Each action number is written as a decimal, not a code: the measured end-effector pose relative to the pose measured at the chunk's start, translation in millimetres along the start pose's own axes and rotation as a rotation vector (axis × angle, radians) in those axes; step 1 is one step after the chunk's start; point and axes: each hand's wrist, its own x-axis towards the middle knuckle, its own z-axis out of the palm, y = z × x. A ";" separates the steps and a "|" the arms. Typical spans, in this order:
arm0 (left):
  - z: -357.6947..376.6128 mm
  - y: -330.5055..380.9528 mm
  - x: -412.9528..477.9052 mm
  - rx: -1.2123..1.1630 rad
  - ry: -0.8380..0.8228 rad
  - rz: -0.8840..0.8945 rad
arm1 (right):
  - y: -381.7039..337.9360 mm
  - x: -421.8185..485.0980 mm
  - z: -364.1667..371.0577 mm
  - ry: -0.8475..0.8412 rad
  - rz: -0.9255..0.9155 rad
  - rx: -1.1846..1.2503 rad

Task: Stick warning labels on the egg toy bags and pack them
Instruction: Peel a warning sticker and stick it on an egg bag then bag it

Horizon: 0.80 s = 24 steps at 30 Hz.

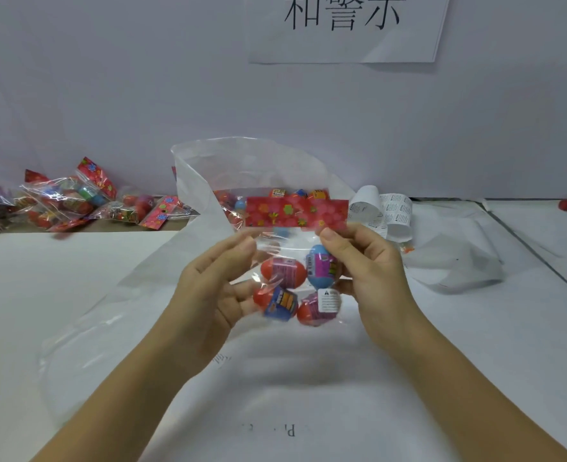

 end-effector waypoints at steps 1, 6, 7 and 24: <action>-1.0 -0.4 0.2 0.017 -0.044 -0.047 | -0.2 1.1 -0.8 0.013 0.001 0.005; 0.4 -11.4 -1.0 0.102 -0.108 -0.099 | 4.5 1.7 3.3 -0.038 0.083 0.085; -0.5 -11.0 -0.2 0.074 -0.084 -0.079 | 4.8 1.8 3.2 -0.064 0.120 0.121; -14.1 1.6 8.7 -0.062 0.017 0.043 | -4.5 2.7 -7.1 -0.304 0.106 0.103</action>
